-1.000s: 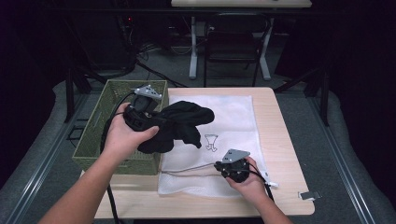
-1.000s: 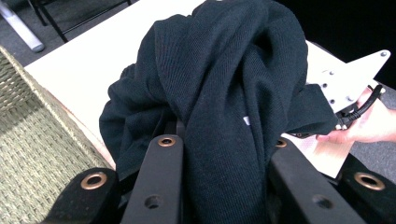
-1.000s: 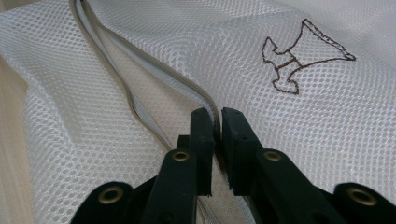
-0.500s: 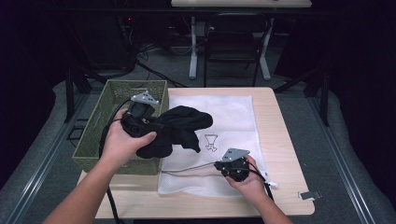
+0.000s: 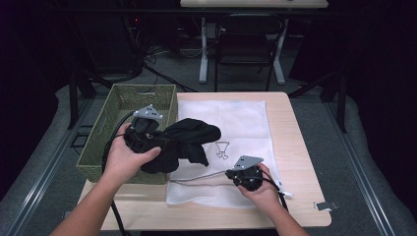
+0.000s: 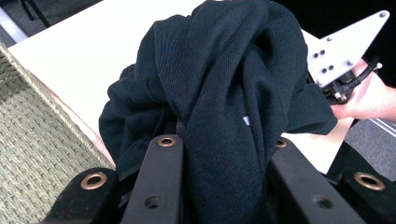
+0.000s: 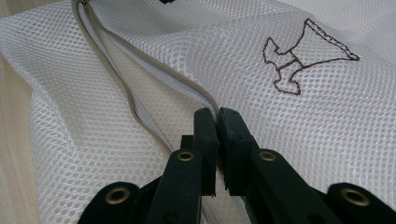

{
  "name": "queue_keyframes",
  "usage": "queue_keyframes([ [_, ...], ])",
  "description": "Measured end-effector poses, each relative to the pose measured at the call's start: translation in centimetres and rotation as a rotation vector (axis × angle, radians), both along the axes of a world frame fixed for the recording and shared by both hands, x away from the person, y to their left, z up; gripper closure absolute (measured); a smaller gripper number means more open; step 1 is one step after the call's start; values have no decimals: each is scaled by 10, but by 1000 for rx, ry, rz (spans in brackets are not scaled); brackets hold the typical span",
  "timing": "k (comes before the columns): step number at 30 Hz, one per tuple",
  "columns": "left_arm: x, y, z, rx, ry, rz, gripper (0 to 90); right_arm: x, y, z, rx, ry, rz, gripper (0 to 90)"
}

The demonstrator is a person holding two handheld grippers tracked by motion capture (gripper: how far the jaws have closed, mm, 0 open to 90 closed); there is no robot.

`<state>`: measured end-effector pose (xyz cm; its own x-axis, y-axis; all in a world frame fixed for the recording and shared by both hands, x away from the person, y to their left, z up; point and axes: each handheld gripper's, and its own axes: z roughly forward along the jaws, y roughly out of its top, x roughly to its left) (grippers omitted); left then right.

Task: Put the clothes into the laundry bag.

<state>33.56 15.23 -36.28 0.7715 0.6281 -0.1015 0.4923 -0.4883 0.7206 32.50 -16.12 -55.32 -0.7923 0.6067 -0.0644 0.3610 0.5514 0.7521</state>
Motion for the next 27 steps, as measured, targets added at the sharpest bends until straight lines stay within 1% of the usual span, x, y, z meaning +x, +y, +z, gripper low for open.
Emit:
queue_keyframes([
  [8,-11,9,-8,-3,-3,6,776,1,0,1,2,6,2,862],
  [12,-17,13,-10,-9,-5,9,776,2,0,5,-2,5,5,864],
  [16,-24,14,-12,-11,-10,3,775,4,1,7,-10,11,2,866],
  [21,-32,14,-14,-16,-16,-8,775,8,1,7,-18,20,4,867],
  [27,-40,13,-18,-24,-16,-19,775,16,3,9,-49,11,7,868],
])
